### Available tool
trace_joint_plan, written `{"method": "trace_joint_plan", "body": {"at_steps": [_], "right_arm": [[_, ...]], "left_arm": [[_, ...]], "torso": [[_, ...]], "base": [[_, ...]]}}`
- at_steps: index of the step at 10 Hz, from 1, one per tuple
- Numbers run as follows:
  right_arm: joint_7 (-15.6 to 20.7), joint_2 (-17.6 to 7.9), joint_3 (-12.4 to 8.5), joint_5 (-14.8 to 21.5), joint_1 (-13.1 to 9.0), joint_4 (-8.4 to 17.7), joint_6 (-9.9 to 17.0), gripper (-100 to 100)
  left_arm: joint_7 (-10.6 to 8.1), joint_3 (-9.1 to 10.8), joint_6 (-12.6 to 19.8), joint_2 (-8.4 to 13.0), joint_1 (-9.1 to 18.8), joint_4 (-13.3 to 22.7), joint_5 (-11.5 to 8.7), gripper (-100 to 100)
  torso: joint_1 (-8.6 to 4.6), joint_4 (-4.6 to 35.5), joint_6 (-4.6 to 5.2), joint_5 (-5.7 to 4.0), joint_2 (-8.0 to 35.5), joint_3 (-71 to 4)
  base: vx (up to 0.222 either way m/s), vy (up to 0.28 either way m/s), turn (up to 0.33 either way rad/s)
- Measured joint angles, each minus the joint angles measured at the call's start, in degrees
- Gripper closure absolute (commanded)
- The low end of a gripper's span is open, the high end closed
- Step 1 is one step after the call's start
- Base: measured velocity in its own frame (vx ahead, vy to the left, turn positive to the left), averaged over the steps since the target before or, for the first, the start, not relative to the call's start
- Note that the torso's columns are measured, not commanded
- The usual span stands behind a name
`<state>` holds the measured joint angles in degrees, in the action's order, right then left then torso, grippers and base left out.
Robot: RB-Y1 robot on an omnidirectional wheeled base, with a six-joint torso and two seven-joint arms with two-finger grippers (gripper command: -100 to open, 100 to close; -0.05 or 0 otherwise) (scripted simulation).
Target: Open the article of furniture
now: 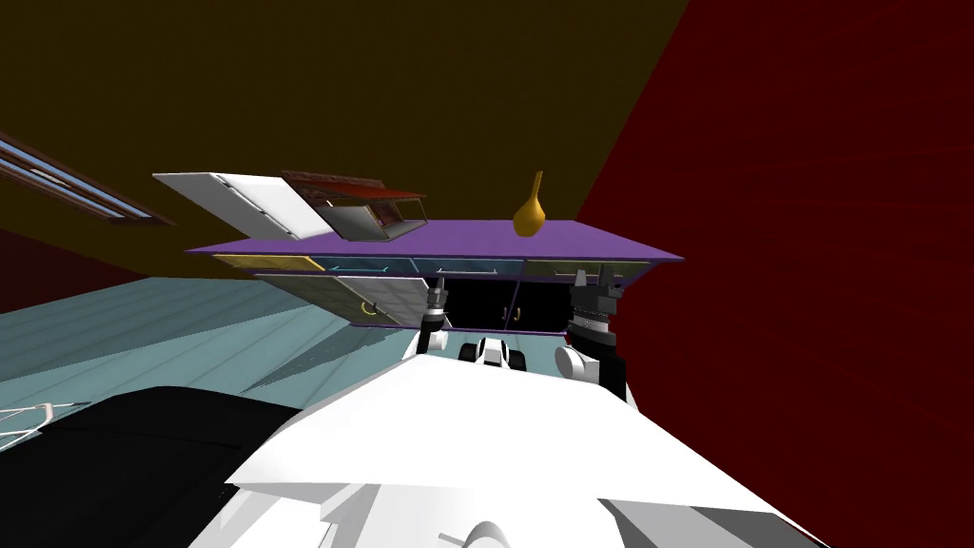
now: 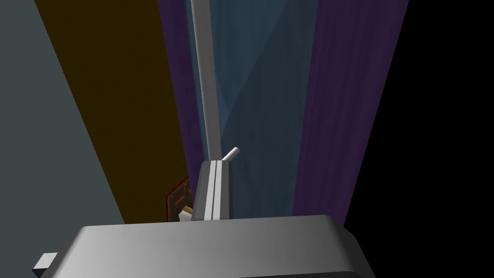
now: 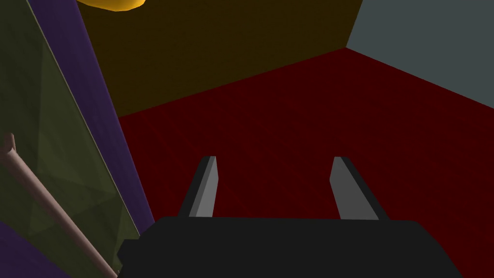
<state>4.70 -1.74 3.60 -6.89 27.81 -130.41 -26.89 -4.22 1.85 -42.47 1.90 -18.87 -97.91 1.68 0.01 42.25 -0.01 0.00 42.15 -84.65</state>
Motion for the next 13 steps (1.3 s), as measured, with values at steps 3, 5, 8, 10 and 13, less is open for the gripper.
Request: {"method": "trace_joint_plan", "body": {"at_steps": [3, 5, 8, 10, 13], "right_arm": [[0.0, 0.0, 0.0, 0.0, 0.0, 0.0, 0.0, 0], [0.0, 0.0, 0.0, 0.0, 0.0, 0.0, 0.0, 0], [0.0, 0.0, 0.0, 0.0, 0.0, 0.0, 0.0, 0], [0.0, 0.0, 0.0, 0.0, 0.0, 0.0, 0.0, 0], [0.0, 0.0, 0.0, 0.0, 0.0, 0.0, 0.0, 0]], "left_arm": [[-0.35, -1.02, -0.4, 1.3, -1.3, -0.7, 0.2, -100], [-0.39, -1.01, -0.2, 3.9, -1.3, -1.1, 0.1, -100], [-0.49, -1.23, 1.2, 5.3, -1.3, -3.1, 0.0, -100], [-0.63, -1.3, 2.1, 2.9, -1.4, -4.0, -0.1, -100], [-0.66, -1.3, 2.3, 0.6, -1.4, -4.1, -0.1, -100]], "torso": [[0.0, 0.1, 0.02, 0.0, 0.4, 0.2], [-0.02, 0.1, 0.01, 0.0, 0.2, 0.1], [-0.28, 0.0, 0.02, -0.08, 0.1, 0.1], [0.15, 0.0, 0.01, 0.04, 0.1, 0.1], [0.06, 0.0, 0.01, 0.02, 0.1, 0.1]], "base": [[0.015, -0.006, 0.002], [-0.007, -0.013, -0.001], [-0.011, -0.092, -0.001], [-0.004, -0.029, -0.001], [0.008, 0.0, -0.001]]}}
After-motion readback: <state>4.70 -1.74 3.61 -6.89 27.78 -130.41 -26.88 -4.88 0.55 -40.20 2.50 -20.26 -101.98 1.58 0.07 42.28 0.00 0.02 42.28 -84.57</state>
